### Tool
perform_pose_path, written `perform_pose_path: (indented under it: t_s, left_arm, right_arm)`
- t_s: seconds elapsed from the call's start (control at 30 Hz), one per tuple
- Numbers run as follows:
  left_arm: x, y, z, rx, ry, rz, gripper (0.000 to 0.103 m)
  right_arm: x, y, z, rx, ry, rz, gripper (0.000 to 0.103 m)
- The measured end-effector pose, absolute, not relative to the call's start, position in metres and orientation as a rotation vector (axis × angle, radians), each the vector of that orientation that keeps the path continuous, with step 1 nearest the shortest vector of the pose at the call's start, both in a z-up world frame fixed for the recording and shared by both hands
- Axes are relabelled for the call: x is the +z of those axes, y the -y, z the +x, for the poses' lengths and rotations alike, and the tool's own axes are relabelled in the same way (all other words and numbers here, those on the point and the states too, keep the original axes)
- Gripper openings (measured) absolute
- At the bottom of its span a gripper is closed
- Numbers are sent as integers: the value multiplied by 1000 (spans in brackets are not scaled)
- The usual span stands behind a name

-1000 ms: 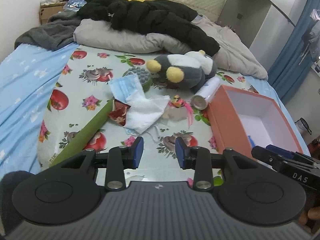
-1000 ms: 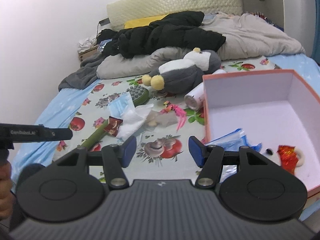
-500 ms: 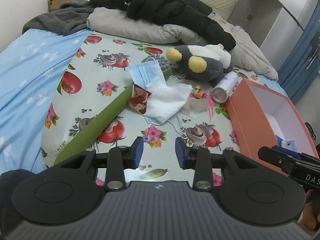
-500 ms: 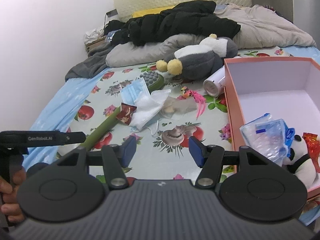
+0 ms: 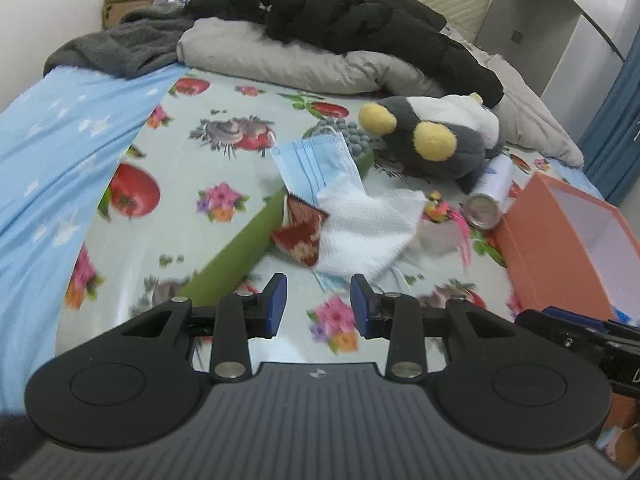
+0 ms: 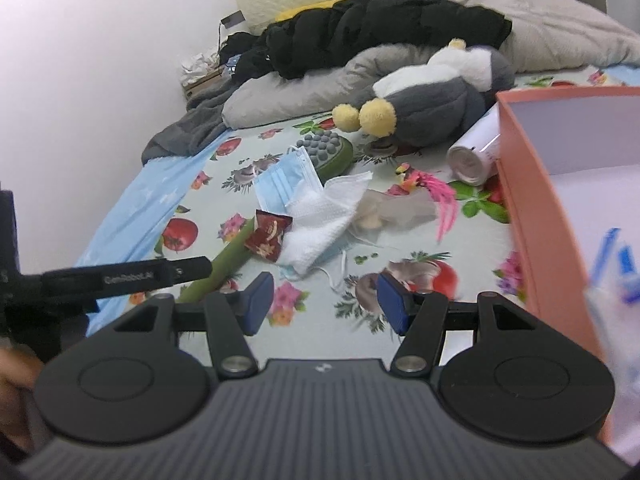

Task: Organize soft objects
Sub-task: 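Grasp the brown snack packet with the left gripper while the right grasps the white wipe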

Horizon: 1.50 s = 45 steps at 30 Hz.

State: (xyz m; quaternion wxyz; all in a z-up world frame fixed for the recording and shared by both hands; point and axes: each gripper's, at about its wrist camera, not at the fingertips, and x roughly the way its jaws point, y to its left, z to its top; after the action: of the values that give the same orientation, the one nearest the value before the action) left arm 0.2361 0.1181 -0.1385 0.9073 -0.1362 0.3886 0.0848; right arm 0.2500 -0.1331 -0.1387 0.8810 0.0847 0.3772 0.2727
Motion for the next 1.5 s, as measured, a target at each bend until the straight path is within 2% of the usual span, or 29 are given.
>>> perform_pose_path:
  t_s: [0.2, 0.23, 0.3, 0.37, 0.7, 0.8, 0.87, 0.93, 1.03, 1.5]
  left_arm:
    - [-163, -130, 276, 172, -840, -239, 41]
    - [-166, -130, 282, 171, -836, -225, 48]
    - [-171, -132, 294, 168, -829, -202, 53]
    - [-175, -133, 303, 154, -820, -177, 53]
    - [-203, -123, 334, 114, -820, -36, 53]
    - [-211, -120, 337, 125, -822, 6, 53]
    - [-213, -117, 338, 124, -813, 33, 51]
    - [-215, -115, 338, 139, -811, 50, 40]
    - [-214, -119, 337, 135, -813, 14, 32]
    - [-156, -115, 287, 144, -758, -162, 30]
  right_arm:
    - [-157, 118, 287, 571, -821, 258, 58]
    - [-161, 116, 293, 570, -832, 279, 55]
    - [-169, 113, 305, 573, -851, 317, 54]
    - [-176, 108, 316, 574, -875, 346, 43]
    - [-214, 91, 360, 566, -968, 465, 38]
    - [-222, 86, 367, 566, -986, 471, 31]
    - [-227, 84, 372, 565, -998, 477, 26]
    - [-230, 82, 373, 570, -1005, 480, 19]
    - [-229, 81, 372, 578, -1001, 468, 8]
    - [-179, 93, 326, 601, -916, 397, 7]
